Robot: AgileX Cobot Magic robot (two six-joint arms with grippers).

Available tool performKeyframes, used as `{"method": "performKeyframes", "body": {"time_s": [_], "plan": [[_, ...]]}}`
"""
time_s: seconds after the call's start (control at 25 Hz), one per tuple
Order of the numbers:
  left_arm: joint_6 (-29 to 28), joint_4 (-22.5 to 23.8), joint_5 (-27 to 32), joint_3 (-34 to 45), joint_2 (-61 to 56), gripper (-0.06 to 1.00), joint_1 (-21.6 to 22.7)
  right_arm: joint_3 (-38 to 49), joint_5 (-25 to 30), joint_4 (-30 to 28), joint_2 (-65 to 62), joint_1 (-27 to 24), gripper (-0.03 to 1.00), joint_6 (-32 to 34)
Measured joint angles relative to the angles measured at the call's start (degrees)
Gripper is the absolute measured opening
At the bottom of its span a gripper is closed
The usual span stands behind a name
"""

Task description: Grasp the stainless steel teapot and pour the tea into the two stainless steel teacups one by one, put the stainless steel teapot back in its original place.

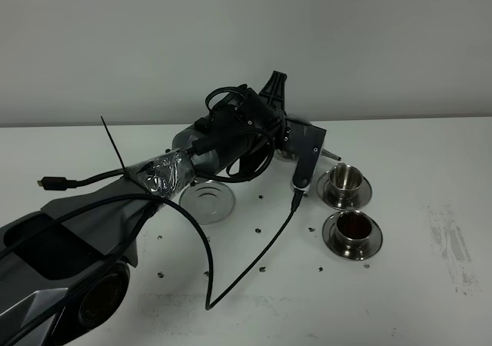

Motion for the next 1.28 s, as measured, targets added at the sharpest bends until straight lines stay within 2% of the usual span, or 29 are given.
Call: {"method": "performKeyframes", "body": {"time_s": [0.28, 0.68, 1.28], "plan": [[4.9, 0.6, -1.0, 0.0, 0.1, 0.22, 0.0, 0.0, 0.0, 0.0, 0.0, 0.0, 0.34, 0.0], [5.8, 0.6, -4.4, 0.0, 0.2, 0.22, -0.1, 0.0, 0.0, 0.0, 0.0, 0.0, 0.34, 0.0], [11.4, 0.6, -5.3, 0.0, 0.2, 0.22, -0.1, 0.0, 0.0, 0.0, 0.0, 0.0, 0.34, 0.0]]}}
